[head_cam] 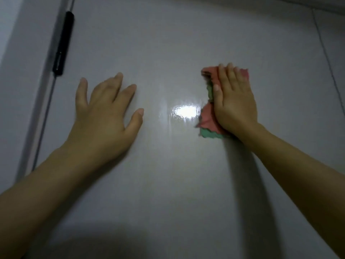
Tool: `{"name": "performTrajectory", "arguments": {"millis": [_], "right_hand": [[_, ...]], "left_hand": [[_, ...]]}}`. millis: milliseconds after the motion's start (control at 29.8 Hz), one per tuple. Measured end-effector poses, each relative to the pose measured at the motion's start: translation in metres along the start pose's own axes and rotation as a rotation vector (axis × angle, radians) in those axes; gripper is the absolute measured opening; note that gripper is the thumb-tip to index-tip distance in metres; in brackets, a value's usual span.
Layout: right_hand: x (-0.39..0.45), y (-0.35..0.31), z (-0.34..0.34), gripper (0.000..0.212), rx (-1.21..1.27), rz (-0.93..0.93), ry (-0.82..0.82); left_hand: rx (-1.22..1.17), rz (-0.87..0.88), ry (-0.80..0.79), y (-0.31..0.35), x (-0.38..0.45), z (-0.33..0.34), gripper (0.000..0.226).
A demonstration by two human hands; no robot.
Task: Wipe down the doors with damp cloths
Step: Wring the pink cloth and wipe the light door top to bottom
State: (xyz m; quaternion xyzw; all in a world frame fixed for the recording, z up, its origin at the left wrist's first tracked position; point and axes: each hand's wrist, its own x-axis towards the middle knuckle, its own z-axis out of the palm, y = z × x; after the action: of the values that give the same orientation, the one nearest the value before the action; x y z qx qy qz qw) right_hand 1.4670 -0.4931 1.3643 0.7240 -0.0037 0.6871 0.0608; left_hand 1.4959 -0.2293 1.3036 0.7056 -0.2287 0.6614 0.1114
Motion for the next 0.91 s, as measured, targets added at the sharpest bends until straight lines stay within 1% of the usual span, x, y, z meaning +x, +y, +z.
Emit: {"name": "performTrajectory", "arguments": {"millis": [34,67,101,202,235,269,302,336,369,437,470,504,537,605,672,705,739,773,873,907], "right_hand": [[0.004,-0.019,0.005,0.053,0.046,0.088,0.020],[0.002,-0.036,0.007,0.053,0.064,0.092,0.033],[-0.006,-0.050,0.009,0.054,0.052,0.021,0.034],[-0.039,-0.074,0.011,0.057,-0.001,-0.380,-0.049],[-0.042,-0.073,0.008,0.057,-0.004,-0.476,-0.078],[-0.039,-0.070,0.005,0.057,-0.012,-0.531,-0.088],[-0.031,-0.067,0.003,0.056,-0.030,-0.539,-0.081],[-0.020,-0.068,0.003,0.054,-0.042,-0.491,-0.067],[-0.007,-0.073,0.004,0.053,-0.037,-0.384,-0.054],[0.016,-0.096,0.013,0.054,0.014,-0.101,0.004],[0.020,-0.114,0.018,0.055,0.035,-0.020,0.018],[0.017,-0.134,0.021,0.056,0.036,-0.022,0.023],[0.009,-0.151,0.024,0.056,0.022,-0.107,0.027],[-0.013,-0.169,0.028,0.056,0.009,-0.378,-0.005],[-0.027,-0.162,0.021,0.058,-0.005,-0.603,-0.079],[-0.023,-0.154,0.018,0.058,-0.028,-0.658,-0.097],[-0.016,-0.149,0.016,0.058,-0.049,-0.654,-0.099],[-0.005,-0.148,0.016,0.058,-0.060,-0.593,-0.094],[0.022,-0.175,0.024,0.055,-0.009,-0.274,-0.027],[0.020,-0.191,0.027,0.054,-0.005,-0.244,-0.013]], "left_hand": [[0.016,-0.013,0.013,-0.008,-0.005,-0.004,0.071],[0.024,-0.027,0.037,-0.014,-0.009,-0.005,0.069],[0.032,-0.044,0.069,-0.019,-0.013,-0.007,0.066],[0.052,-0.126,0.142,-0.049,-0.033,-0.013,0.060],[0.051,-0.149,0.151,-0.059,-0.041,-0.014,0.058],[0.049,-0.162,0.155,-0.068,-0.048,-0.014,0.057],[0.050,-0.167,0.150,-0.075,-0.054,-0.013,0.057],[0.065,-0.161,0.135,-0.081,-0.058,-0.013,0.057],[0.085,-0.146,0.119,-0.084,-0.062,-0.012,0.058],[0.090,-0.128,0.117,-0.088,-0.064,-0.010,0.059],[0.077,-0.135,0.124,-0.090,-0.064,-0.009,0.060],[0.062,-0.143,0.133,-0.091,-0.065,-0.008,0.061],[0.051,-0.148,0.143,-0.092,-0.066,-0.007,0.061],[0.042,-0.150,0.156,-0.094,-0.067,-0.007,0.062],[0.040,-0.141,0.148,-0.095,-0.068,-0.007,0.062],[0.036,-0.137,0.144,-0.095,-0.068,-0.007,0.062],[0.029,-0.132,0.143,-0.095,-0.068,-0.006,0.062],[0.022,-0.129,0.148,-0.095,-0.068,-0.006,0.062],[0.014,-0.141,0.164,-0.095,-0.070,-0.006,0.061],[0.014,-0.147,0.168,-0.095,-0.071,-0.006,0.062]]}}
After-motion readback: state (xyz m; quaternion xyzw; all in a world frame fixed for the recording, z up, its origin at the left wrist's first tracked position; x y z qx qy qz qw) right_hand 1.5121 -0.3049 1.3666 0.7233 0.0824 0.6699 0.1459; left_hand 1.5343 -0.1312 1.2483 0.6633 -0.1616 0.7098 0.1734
